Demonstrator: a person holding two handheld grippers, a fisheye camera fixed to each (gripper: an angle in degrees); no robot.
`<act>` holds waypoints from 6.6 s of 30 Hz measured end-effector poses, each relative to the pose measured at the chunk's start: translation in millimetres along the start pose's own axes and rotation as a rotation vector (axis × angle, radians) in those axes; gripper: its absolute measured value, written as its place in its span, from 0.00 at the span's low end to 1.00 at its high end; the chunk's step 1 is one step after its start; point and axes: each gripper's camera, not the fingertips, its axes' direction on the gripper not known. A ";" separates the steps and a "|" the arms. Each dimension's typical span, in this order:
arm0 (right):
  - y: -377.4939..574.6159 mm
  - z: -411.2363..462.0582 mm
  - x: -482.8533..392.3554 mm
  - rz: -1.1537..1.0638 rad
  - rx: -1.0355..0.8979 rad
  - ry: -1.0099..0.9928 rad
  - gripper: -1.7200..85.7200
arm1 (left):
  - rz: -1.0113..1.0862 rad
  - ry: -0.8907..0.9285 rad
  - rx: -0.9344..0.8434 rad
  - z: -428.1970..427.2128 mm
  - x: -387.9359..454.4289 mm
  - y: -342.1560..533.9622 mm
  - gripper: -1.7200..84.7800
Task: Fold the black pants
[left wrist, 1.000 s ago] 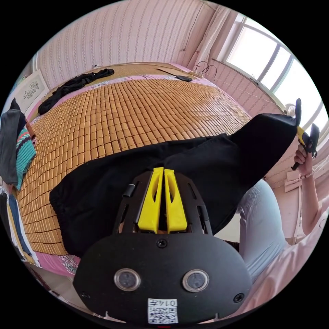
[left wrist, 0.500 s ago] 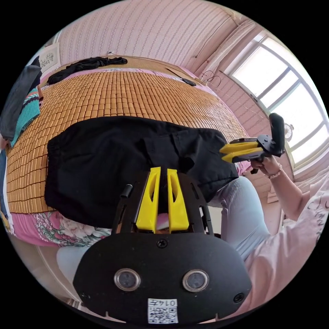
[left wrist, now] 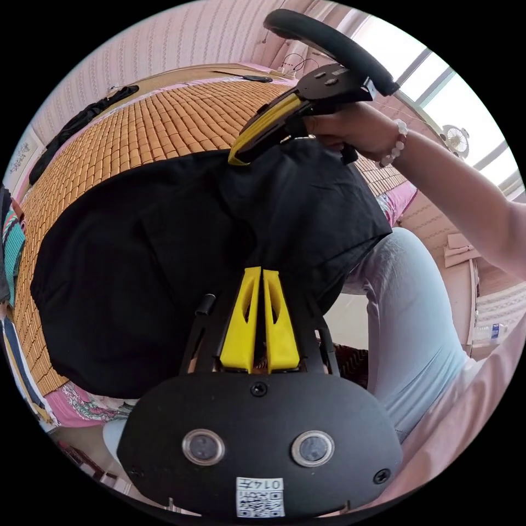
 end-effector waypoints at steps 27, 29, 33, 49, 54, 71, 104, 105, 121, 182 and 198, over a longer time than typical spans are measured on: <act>-22.5 -78.1 66.0 -0.107 0.219 -0.214 0.02 | -0.099 0.138 0.163 -78.8 -6.2 38.1 0.01; -49.3 -52.6 62.9 -0.146 0.178 -0.266 0.02 | -0.153 0.109 0.160 -84.1 -11.1 51.0 0.01; -83.3 -1.9 55.1 -0.162 0.076 -0.302 0.02 | -0.329 0.120 0.092 -71.5 -46.0 71.4 0.01; -121.4 63.6 63.3 -0.168 -0.109 -0.275 0.10 | -0.417 0.059 0.052 -64.8 -67.5 90.2 0.12; -120.9 69.9 62.5 -0.204 -0.120 -0.292 0.08 | -0.437 0.069 -0.008 -42.8 -68.4 85.3 0.15; -149.2 -54.3 69.7 -0.282 0.287 -0.348 0.03 | -0.384 0.058 0.287 -175.9 -81.3 111.4 0.01; -30.2 25.4 -32.9 0.195 -0.210 -0.203 0.01 | 0.110 -0.191 0.037 -21.4 45.7 57.6 0.01; -34.5 18.0 -30.5 0.198 -0.175 -0.201 0.01 | 0.105 -0.182 0.030 -26.2 47.2 55.5 0.01; -185.6 71.2 -2.2 0.110 -0.233 -0.040 0.01 | 0.144 -0.186 0.017 -16.0 59.0 61.0 0.01; 322.8 18.8 82.9 0.777 0.305 -0.800 0.04 | 0.370 -0.140 0.215 -22.1 142.2 47.0 0.15; 365.5 91.4 184.8 1.178 0.605 -0.839 0.08 | 0.305 0.069 0.287 -65.2 93.1 55.2 0.03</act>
